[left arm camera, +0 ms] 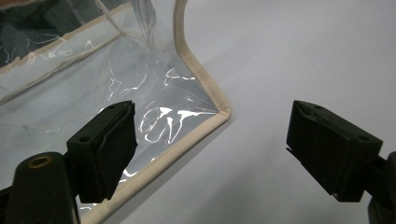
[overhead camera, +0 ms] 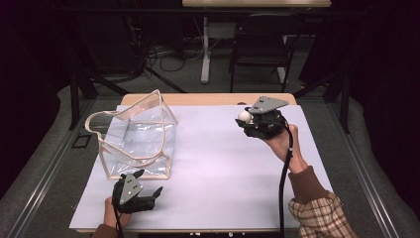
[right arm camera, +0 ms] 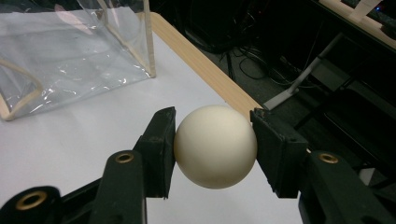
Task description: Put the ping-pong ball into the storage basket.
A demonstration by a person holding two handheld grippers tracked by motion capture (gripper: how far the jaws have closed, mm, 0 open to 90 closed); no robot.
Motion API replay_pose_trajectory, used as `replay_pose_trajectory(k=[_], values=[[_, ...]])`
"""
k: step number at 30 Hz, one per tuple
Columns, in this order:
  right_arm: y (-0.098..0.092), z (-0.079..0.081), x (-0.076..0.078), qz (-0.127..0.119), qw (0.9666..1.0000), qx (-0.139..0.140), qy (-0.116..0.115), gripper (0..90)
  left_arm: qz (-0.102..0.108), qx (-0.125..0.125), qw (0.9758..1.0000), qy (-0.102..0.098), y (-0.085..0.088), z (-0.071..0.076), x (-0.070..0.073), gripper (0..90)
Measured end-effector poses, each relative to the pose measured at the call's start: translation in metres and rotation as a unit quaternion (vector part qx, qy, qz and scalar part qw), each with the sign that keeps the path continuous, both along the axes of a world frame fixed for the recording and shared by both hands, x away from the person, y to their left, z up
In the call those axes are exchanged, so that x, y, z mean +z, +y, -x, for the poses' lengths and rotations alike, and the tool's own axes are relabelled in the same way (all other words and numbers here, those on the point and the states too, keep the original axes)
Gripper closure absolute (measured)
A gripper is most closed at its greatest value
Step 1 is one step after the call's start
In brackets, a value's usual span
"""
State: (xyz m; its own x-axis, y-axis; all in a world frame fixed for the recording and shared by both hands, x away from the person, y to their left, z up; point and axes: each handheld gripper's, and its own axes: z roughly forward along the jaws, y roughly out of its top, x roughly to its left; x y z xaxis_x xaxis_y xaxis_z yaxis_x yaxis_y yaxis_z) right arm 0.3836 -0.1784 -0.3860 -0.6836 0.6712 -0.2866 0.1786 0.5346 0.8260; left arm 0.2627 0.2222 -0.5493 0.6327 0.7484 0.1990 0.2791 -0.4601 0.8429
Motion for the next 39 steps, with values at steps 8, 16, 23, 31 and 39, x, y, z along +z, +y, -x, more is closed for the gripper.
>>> replay_pose_trajectory(k=[8,16,23,31,39], values=[[0.009,-0.003,0.001,0.003,0.9999,0.010,0.002,50.9,0.000,0.000,1.0000,0.001,0.000,0.000,0.000,16.2],[0.018,-0.007,0.003,0.004,0.9998,0.018,0.001,50.9,0.000,0.000,1.0000,0.001,0.000,0.000,0.000,16.2],[0.024,-0.010,0.005,0.004,0.9997,0.023,0.001,50.9,0.000,0.000,1.0000,0.000,0.000,0.000,0.000,16.2],[0.030,-0.011,0.005,0.003,0.9996,0.028,0.000,50.9,-0.001,0.000,1.0000,0.000,0.000,0.000,0.000,16.2],[0.037,-0.015,0.002,0.006,0.9994,0.035,0.003,50.9,-0.001,0.000,1.0000,0.001,0.000,0.000,0.000,16.2]])
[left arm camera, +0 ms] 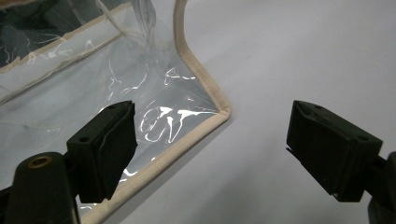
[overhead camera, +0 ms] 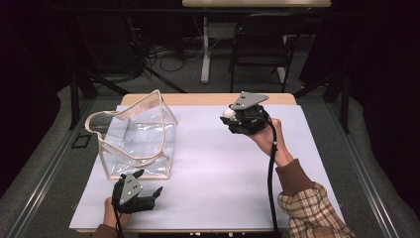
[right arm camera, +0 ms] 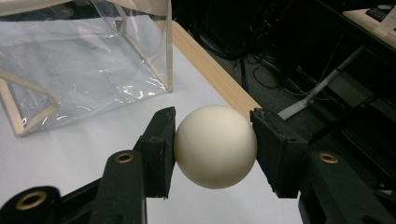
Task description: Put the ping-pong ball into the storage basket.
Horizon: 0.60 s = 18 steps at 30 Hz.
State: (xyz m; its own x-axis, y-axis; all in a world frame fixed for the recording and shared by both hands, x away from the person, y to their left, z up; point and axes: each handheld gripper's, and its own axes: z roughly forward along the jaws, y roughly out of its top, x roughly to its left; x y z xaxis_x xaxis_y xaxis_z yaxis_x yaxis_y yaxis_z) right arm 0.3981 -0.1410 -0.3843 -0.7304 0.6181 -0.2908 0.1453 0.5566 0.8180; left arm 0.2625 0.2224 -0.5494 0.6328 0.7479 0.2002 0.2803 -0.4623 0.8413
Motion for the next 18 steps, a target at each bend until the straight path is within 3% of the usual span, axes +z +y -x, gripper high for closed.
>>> replay_pose_trajectory(k=[18], values=[[0.020,-0.006,0.007,0.004,0.9998,0.018,-0.004,50.9,0.001,-0.001,1.0000,0.000,0.000,0.000,0.000,16.2]])
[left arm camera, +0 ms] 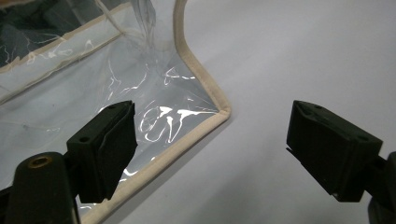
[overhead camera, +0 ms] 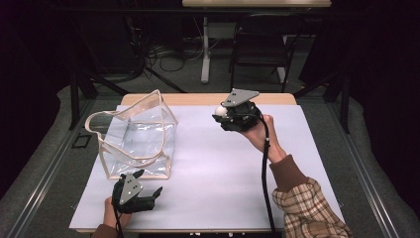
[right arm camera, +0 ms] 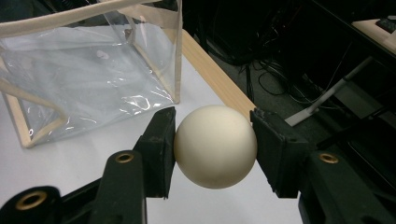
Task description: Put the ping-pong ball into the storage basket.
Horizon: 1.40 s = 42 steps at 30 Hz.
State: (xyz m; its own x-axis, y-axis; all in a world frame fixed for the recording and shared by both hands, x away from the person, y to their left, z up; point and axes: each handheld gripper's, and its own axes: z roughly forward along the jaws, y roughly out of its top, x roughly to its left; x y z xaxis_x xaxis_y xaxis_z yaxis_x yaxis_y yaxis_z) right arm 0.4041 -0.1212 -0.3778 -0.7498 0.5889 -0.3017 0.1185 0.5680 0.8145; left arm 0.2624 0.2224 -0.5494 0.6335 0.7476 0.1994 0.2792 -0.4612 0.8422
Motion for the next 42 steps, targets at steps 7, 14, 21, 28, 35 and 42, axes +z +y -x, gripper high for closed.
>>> replay_pose_trajectory(k=[7,14,21,28,35,42], values=[[0.008,-0.002,0.003,-0.001,1.0000,0.008,-0.001,50.9,-0.001,-0.001,1.0000,0.000,0.000,0.000,0.000,16.2],[0.015,-0.002,0.005,0.000,0.9999,0.015,-0.003,50.9,-0.002,0.000,1.0000,0.000,0.000,0.000,0.000,16.2],[0.024,-0.004,0.004,0.006,0.9997,0.022,-0.003,50.9,-0.002,0.000,1.0000,-0.001,0.000,0.000,0.000,16.2],[0.030,-0.006,0.006,0.004,0.9996,0.028,-0.002,50.9,0.000,-0.001,1.0000,0.000,0.000,0.000,0.000,16.2],[0.036,-0.008,0.007,0.004,0.9995,0.032,-0.001,50.9,-0.001,-0.001,1.0000,-0.001,0.000,0.000,0.000,16.2],[0.042,-0.012,0.010,0.005,0.9993,0.038,0.002,50.9,0.000,-0.001,1.0000,-0.001,0.000,0.000,0.000,16.2]])
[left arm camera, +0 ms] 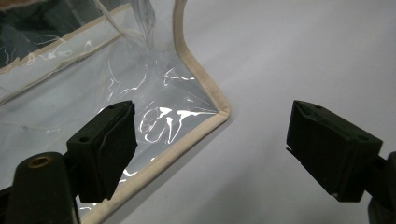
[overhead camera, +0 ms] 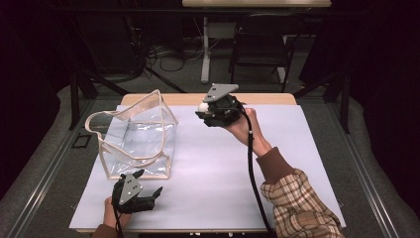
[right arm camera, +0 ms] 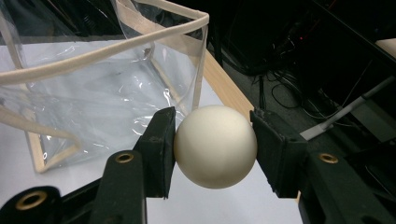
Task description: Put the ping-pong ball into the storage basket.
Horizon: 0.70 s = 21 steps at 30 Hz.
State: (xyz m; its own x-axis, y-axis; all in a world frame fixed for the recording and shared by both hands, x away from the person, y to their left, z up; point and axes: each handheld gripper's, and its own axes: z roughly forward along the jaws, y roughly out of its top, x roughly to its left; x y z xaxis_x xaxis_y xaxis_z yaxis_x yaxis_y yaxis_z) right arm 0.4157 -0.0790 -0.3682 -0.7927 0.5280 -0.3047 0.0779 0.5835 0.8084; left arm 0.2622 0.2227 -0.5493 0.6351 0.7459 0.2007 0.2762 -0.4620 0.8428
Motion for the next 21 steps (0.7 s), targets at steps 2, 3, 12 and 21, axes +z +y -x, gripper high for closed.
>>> replay_pose_trajectory(k=[2,3,12,21], values=[[0.002,-0.001,0.001,0.000,1.0000,0.002,-0.001,50.9,0.001,0.001,1.0000,-0.001,0.000,0.000,0.000,16.2],[0.004,-0.001,0.001,-0.001,1.0000,0.002,0.000,51.0,0.001,0.001,1.0000,0.000,0.000,0.000,0.000,16.2],[0.013,-0.005,0.003,0.001,1.0000,0.007,-0.001,50.9,0.001,0.000,1.0000,-0.001,0.001,0.000,0.000,16.2],[0.020,-0.006,0.009,0.001,0.9999,0.014,-0.004,51.0,0.001,-0.001,1.0000,0.000,0.000,-0.001,0.000,16.2]])
